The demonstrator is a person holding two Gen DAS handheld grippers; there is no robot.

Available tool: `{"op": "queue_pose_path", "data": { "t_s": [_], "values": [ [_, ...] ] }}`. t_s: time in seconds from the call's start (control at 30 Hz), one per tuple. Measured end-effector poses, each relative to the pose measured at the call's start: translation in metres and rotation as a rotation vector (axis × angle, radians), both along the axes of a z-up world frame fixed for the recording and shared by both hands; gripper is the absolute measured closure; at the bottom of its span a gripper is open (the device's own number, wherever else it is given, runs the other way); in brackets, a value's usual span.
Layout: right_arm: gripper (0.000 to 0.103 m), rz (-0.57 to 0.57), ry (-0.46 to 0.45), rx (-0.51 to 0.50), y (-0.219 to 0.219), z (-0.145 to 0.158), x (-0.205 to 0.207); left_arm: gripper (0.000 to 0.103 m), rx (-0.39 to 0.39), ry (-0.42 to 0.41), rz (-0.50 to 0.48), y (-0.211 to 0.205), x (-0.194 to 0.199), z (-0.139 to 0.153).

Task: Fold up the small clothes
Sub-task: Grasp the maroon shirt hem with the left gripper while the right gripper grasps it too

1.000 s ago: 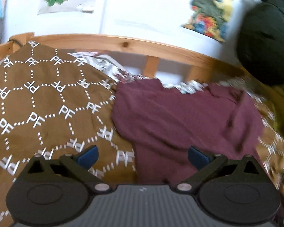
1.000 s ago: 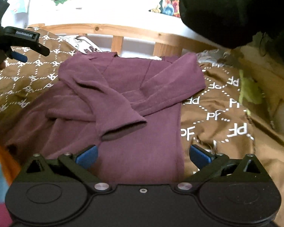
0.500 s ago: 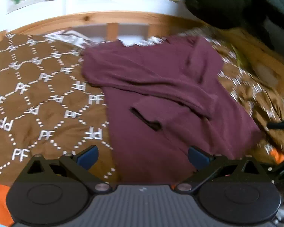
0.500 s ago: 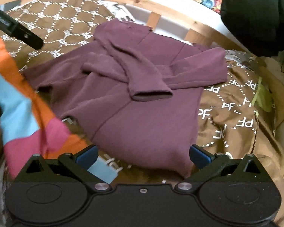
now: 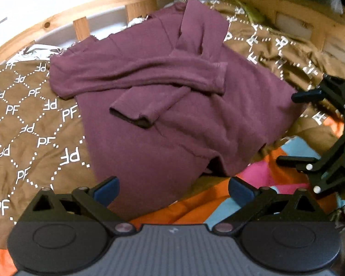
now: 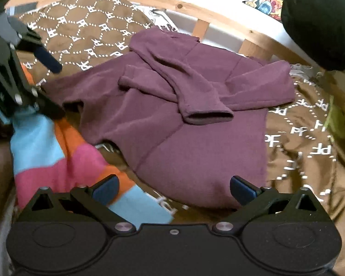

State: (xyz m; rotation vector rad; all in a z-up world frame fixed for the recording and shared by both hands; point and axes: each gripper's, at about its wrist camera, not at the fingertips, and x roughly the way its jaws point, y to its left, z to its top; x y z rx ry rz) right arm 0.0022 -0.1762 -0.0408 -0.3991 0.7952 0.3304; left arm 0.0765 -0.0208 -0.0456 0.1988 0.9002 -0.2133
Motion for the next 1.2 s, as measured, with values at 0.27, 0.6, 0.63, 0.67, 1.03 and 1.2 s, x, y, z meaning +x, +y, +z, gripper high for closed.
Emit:
{"op": "queue_pose_path", "data": {
  "t_s": [0.27,0.6,0.63,0.67,1.03,1.2],
  "values": [
    [0.001,0.024,-0.016,0.015,0.008,-0.006,0.001,0.0,0.097,0.02,0.087,0.003,0.021,-0.016],
    [0.001,-0.066,0.005,0.063,-0.003,-0.009,0.008,0.031,0.26,-0.145,0.041,-0.011,0.014,-0.008],
    [0.001,-0.071,-0.005,0.061,-0.004,-0.008,0.008,0.043,0.264,-0.16,0.041,-0.013,0.013,-0.006],
    [0.001,-0.075,-0.014,0.06,-0.005,-0.007,0.007,0.06,0.257,-0.173,0.041,-0.012,0.013,-0.003],
    [0.001,-0.032,-0.106,0.085,0.006,-0.003,0.005,0.098,0.104,-0.247,0.091,0.006,0.021,0.038],
    [0.001,-0.026,-0.15,0.043,0.029,-0.011,0.016,0.098,0.066,-0.247,0.109,0.009,0.024,0.045]
  ]
}}
